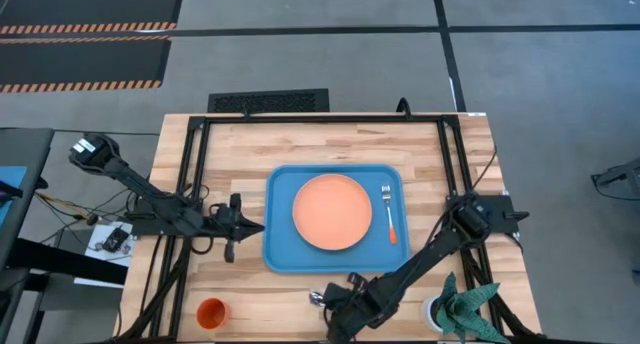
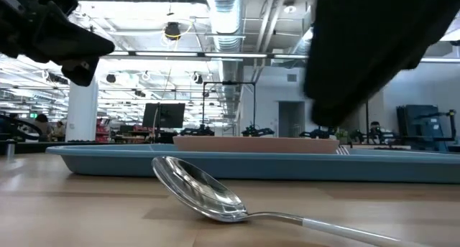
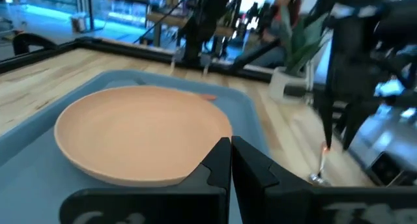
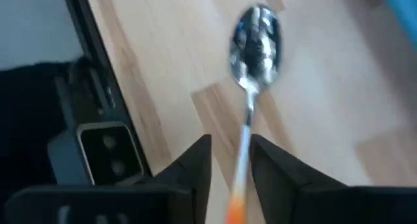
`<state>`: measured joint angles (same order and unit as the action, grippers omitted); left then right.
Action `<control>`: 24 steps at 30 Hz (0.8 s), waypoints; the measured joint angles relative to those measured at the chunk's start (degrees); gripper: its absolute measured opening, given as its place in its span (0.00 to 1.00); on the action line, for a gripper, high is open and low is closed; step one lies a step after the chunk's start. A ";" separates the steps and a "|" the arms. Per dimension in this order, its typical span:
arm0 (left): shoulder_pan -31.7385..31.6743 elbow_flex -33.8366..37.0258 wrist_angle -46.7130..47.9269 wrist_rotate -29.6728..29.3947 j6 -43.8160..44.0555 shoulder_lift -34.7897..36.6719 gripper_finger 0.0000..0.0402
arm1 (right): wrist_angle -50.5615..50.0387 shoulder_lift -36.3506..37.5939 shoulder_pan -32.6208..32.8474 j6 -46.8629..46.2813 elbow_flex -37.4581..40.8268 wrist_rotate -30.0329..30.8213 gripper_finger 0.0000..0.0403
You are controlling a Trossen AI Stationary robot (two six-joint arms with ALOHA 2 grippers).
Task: Pick and place plate/cup/fork/spoon on tray
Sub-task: Put the orange spoon on the blue serving tray to the right of the light orange plate
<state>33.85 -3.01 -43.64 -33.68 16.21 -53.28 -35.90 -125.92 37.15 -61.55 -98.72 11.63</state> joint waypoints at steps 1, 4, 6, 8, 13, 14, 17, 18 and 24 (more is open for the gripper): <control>0.29 1.09 -2.23 -0.07 0.01 0.00 0.00 | 1.32 -0.75 0.02 -0.44 0.00 0.43 0.27; 0.86 2.34 -5.12 -0.80 0.39 0.09 0.00 | 1.39 -1.24 0.28 -1.57 0.13 2.87 0.23; 1.18 2.32 -3.67 -1.25 0.11 -0.03 0.00 | 2.03 -1.00 0.28 -2.20 -0.01 4.83 0.22; 1.28 2.32 -3.63 -1.62 -0.66 0.02 0.00 | 1.75 -1.00 0.23 -2.00 0.01 5.43 0.24; 1.28 2.32 -2.53 -3.19 -1.09 0.02 0.00 | 2.00 -1.40 0.22 -1.37 0.00 5.27 0.31; 1.28 2.32 -2.15 -3.20 -1.09 0.02 0.00 | 2.07 -1.77 0.22 -1.38 -0.08 5.14 0.33; 1.28 2.32 -1.88 -3.22 -1.01 0.02 0.00 | 1.82 -2.67 0.20 -0.96 -0.50 4.11 0.37; 1.28 2.32 -1.89 -3.22 -0.98 0.02 0.00 | 2.16 -3.32 0.16 -0.97 -1.13 3.47 0.38; 1.28 2.32 -1.67 -4.55 -0.70 0.02 0.00 | -0.75 -3.77 0.27 -0.84 -2.14 5.48 0.39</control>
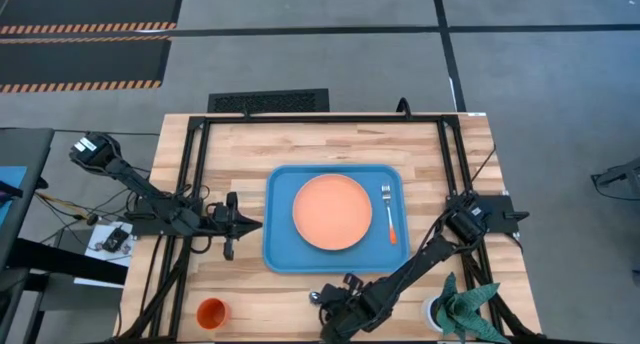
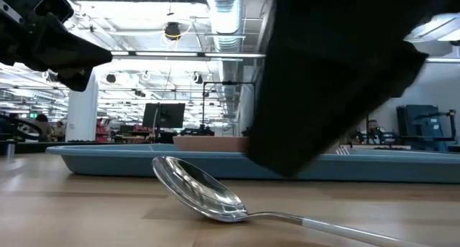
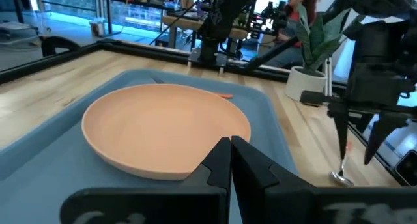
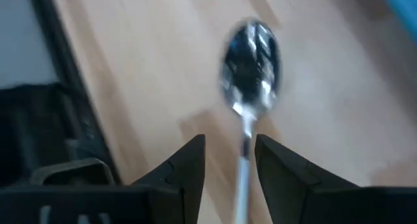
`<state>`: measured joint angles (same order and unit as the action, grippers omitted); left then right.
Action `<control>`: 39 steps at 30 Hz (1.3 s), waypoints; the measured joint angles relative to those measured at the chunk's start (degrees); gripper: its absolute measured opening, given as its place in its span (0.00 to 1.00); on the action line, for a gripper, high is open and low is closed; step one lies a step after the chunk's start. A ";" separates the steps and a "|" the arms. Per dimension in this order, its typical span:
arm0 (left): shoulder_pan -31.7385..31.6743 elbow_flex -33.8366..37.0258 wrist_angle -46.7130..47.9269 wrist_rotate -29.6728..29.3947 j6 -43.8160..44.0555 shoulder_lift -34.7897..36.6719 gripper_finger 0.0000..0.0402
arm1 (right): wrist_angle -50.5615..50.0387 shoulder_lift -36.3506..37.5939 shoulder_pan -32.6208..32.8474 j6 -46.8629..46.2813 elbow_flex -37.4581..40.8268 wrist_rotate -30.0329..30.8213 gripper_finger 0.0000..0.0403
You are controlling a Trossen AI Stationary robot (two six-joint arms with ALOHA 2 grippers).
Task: Pick and place plate/cup/fork/spoon on tray
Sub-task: Put the orange spoon on the blue serving tray to the right of the light orange plate
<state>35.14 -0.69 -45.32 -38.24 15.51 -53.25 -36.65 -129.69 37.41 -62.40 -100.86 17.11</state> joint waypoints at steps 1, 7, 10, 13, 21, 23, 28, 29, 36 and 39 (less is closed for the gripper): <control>-0.02 0.00 -0.15 -0.04 -0.02 0.00 0.00 | -0.72 0.00 -0.02 0.12 -0.02 0.23 0.39; -0.02 0.00 1.06 -0.77 0.07 0.00 0.00 | -1.56 -0.84 -0.44 1.66 0.00 -0.07 0.38; -0.02 0.00 1.05 -0.83 0.07 0.00 0.00 | -1.48 -1.47 -0.52 2.54 0.06 -1.08 0.38; -0.02 0.00 1.03 -0.83 0.09 0.00 0.00 | -0.84 -2.12 -0.88 3.08 0.00 -2.13 0.38; -0.02 0.00 1.38 -1.21 0.13 0.00 0.00 | -2.06 -2.40 -1.16 3.70 -0.13 -3.33 0.32; -0.02 0.00 1.38 -1.22 0.13 0.00 0.00 | -2.80 -2.40 -1.19 3.57 -0.13 -3.38 0.28; -0.02 0.00 1.38 -1.22 0.19 0.00 0.00 | -4.21 -2.42 -1.31 3.19 -0.17 -4.72 0.18; -0.02 0.00 1.38 -1.22 0.25 0.00 0.00 | -4.71 -2.42 -1.36 2.72 -0.19 -4.83 0.17; -0.02 0.00 1.31 -1.20 1.32 0.00 0.00 | -7.53 -2.47 -2.43 0.92 -0.26 -8.81 0.16; -0.02 0.00 1.32 -1.21 1.51 0.00 0.00 | -8.63 -2.44 -2.75 -0.62 -0.27 -10.32 0.16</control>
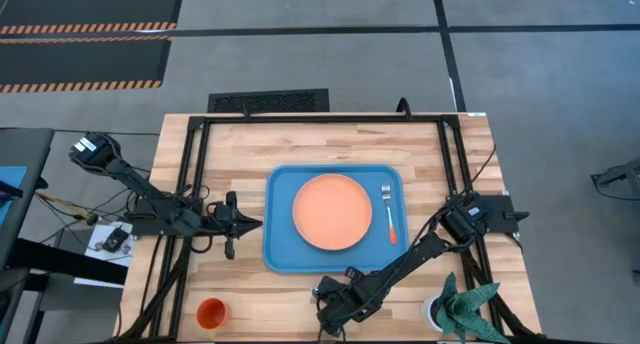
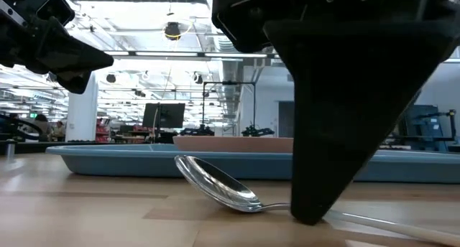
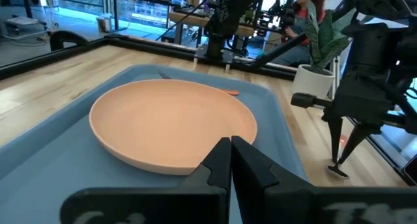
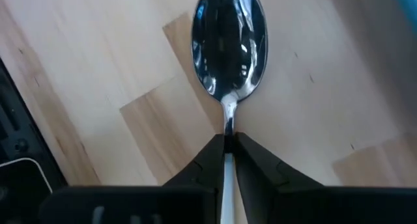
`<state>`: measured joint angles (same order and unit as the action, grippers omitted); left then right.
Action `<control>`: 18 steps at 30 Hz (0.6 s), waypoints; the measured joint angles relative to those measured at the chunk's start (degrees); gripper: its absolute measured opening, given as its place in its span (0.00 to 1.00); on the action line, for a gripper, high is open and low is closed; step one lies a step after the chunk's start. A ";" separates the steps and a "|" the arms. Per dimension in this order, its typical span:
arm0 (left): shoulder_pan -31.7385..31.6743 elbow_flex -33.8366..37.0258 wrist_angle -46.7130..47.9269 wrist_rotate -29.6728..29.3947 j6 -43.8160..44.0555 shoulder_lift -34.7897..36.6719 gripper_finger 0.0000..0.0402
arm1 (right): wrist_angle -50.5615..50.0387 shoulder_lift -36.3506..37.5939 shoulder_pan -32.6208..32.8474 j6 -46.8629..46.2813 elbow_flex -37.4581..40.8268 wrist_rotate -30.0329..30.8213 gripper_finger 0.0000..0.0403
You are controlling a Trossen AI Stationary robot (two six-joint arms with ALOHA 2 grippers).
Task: Pick and place plate/cup/fork/spoon on tray
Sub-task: Put the orange spoon on the blue serving tray to the right of the light orange plate
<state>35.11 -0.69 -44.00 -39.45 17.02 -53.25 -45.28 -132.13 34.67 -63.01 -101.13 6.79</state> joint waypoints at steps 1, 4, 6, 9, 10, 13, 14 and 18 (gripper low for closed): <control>0.00 0.00 -0.01 0.01 0.09 0.00 0.00 | -0.17 0.02 -0.21 -0.54 0.01 -0.94 0.16; 0.00 0.00 -0.02 0.01 0.62 0.00 0.00 | -0.59 0.34 -0.75 -1.07 0.10 -3.74 0.16; 0.00 0.00 -0.03 0.00 0.96 0.00 0.00 | -0.77 0.36 -1.02 -1.08 0.10 -4.86 0.14; 0.00 0.00 -0.07 -0.03 0.62 0.00 0.00 | -1.20 0.98 -1.21 -1.10 0.23 -6.24 0.08; 0.00 0.00 -0.22 -0.31 0.22 0.00 0.00 | -1.25 1.02 -1.25 -1.28 0.23 -6.37 0.07; 0.00 -0.05 -1.06 -1.45 -0.83 0.02 0.00 | -2.19 2.13 -1.53 -1.69 0.43 -7.79 0.03; 0.00 -0.11 -1.01 -1.58 -1.05 0.02 0.00 | -2.55 2.27 -1.53 -1.93 0.49 -8.06 0.02; 0.00 -0.22 -0.98 -1.56 -1.22 0.02 0.00 | -4.79 3.61 -1.61 -4.43 0.56 -8.57 0.03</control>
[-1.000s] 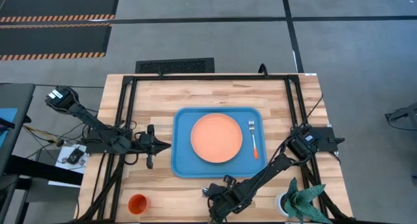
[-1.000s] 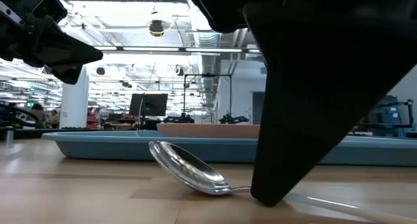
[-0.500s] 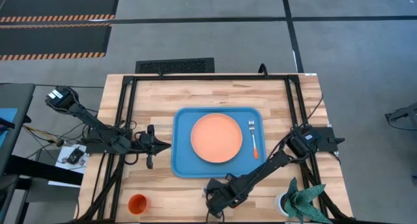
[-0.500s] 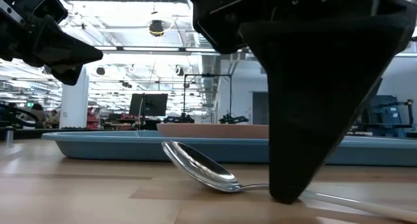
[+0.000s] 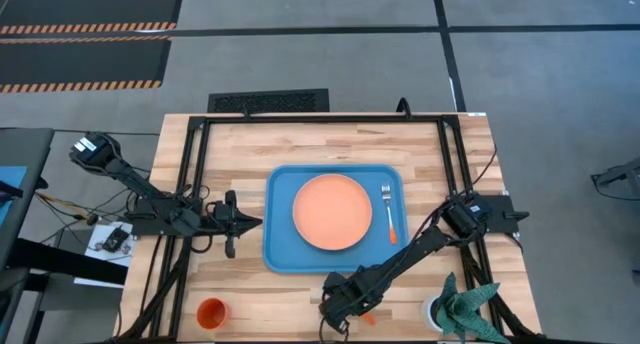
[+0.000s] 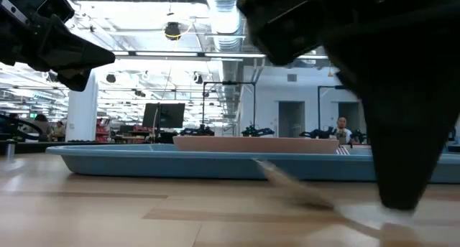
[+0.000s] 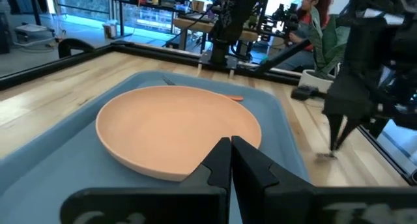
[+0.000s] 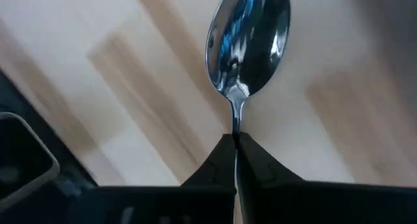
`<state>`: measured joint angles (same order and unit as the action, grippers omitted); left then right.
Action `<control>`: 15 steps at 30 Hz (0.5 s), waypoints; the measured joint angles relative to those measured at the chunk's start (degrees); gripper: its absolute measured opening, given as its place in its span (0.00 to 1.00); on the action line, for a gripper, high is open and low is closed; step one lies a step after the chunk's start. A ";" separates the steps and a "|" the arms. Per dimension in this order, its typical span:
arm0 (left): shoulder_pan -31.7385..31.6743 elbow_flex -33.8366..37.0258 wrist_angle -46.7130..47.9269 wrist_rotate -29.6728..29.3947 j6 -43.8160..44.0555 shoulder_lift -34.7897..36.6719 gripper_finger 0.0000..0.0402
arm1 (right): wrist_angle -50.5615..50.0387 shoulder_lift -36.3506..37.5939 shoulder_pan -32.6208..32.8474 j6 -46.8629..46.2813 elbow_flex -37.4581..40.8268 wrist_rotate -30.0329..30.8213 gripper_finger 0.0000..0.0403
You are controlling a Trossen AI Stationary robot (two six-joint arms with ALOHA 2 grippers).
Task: Pick and place plate/cup/fork/spoon on tray
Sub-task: Put the orange spoon on the blue serving tray to the right of the light orange plate
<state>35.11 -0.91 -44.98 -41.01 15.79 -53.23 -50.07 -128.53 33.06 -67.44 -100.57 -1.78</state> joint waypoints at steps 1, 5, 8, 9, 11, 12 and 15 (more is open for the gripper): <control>0.00 0.00 0.20 0.01 0.05 0.00 0.00 | -0.23 0.26 -0.05 -0.49 0.00 0.36 0.04; 0.00 0.00 0.41 -0.02 0.13 0.00 0.00 | 0.03 2.31 0.02 -1.96 -0.01 0.64 0.04; 0.00 0.00 0.29 -0.20 0.11 0.00 0.00 | 0.41 4.57 -0.01 -3.02 -0.04 1.54 0.03; 0.00 0.00 0.27 -0.20 0.11 0.00 0.00 | 0.47 5.28 -0.02 -3.37 -0.06 1.90 0.03; -0.02 0.00 0.40 -0.20 0.11 0.00 0.00 | -0.42 7.03 -0.02 -4.51 -0.07 3.14 0.04; -0.01 0.00 0.40 -0.20 0.11 0.00 0.00 | -1.23 8.08 -0.04 -5.21 -0.07 3.80 0.04; 0.00 0.00 0.42 -0.20 0.11 0.00 0.00 | -6.34 11.15 -0.27 -8.61 -0.20 5.45 0.05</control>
<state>35.11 -0.91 -44.56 -41.21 15.91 -53.23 -56.41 -117.38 32.79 -76.06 -100.77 3.68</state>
